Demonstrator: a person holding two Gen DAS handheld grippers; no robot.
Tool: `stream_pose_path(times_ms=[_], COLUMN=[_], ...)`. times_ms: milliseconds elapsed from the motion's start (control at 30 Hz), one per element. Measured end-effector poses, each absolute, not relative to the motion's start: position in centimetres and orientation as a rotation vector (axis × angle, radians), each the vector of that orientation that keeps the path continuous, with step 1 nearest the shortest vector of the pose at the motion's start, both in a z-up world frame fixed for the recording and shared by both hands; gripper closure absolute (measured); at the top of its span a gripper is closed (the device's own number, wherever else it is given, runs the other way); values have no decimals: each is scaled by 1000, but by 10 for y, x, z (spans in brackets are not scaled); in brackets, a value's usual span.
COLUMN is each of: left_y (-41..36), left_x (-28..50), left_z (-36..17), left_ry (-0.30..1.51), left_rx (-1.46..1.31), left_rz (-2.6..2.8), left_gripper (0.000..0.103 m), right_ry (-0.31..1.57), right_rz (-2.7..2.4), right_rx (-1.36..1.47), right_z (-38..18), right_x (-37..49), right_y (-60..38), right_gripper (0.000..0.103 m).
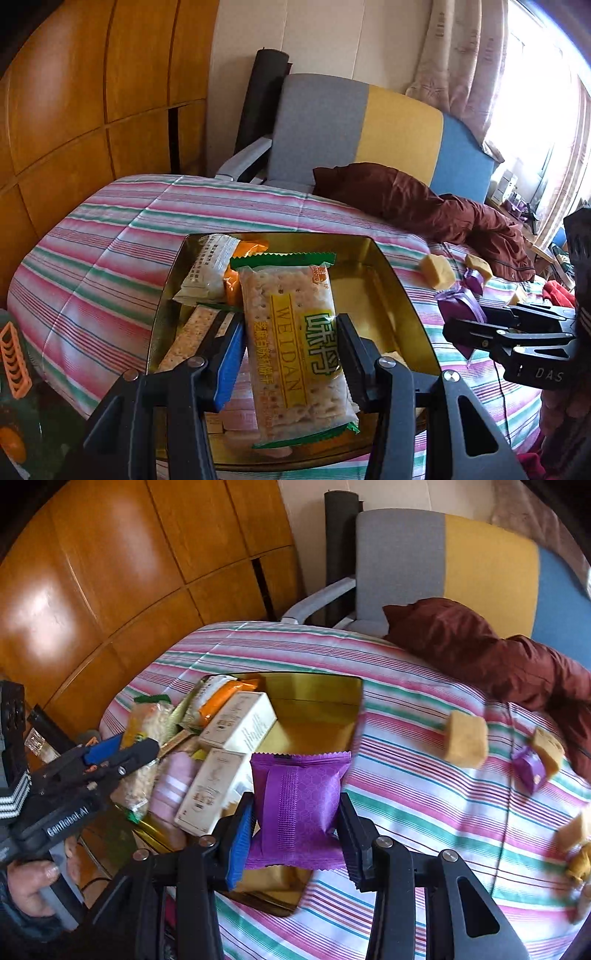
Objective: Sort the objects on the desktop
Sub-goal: 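Carry the cracker packet and purple packet to the tray and release them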
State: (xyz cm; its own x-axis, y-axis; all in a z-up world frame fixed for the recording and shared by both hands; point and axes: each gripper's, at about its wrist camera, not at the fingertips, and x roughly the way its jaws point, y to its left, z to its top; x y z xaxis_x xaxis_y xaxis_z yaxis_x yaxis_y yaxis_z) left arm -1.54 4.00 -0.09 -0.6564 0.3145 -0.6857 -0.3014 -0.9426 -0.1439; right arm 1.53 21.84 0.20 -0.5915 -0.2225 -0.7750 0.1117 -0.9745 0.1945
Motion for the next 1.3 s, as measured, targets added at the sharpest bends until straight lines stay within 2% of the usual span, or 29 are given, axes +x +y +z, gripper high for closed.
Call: stream_pose_path(times_ms=[633,867,967,1067,1300], left_y=[34,25,24,19,0], left_x=[-42,-57,-57,-57,-43], left_z=[-27,-43,-44,-41,-22], left_ry=[-37,-192,-199,-227,-225], left_rx=[-1163,-1242,-1243,-1228,-1149], left_rz=[2573,2471,2472,2470,2594], left_gripper=[54,54,52,46,46], right_ry=[-137,-200,-240,-267,-275], right_rz=[-2624,-2624,-2620,-2612,-2620], right_rx=[1382,1407,1418,1417,1412], right_z=[-14,-21,-26,-29,-27], right_x=[-24,-35,-38,-37,-24], right_y=[190,194,196,197,201], right_gripper=[59,57,57,49,45])
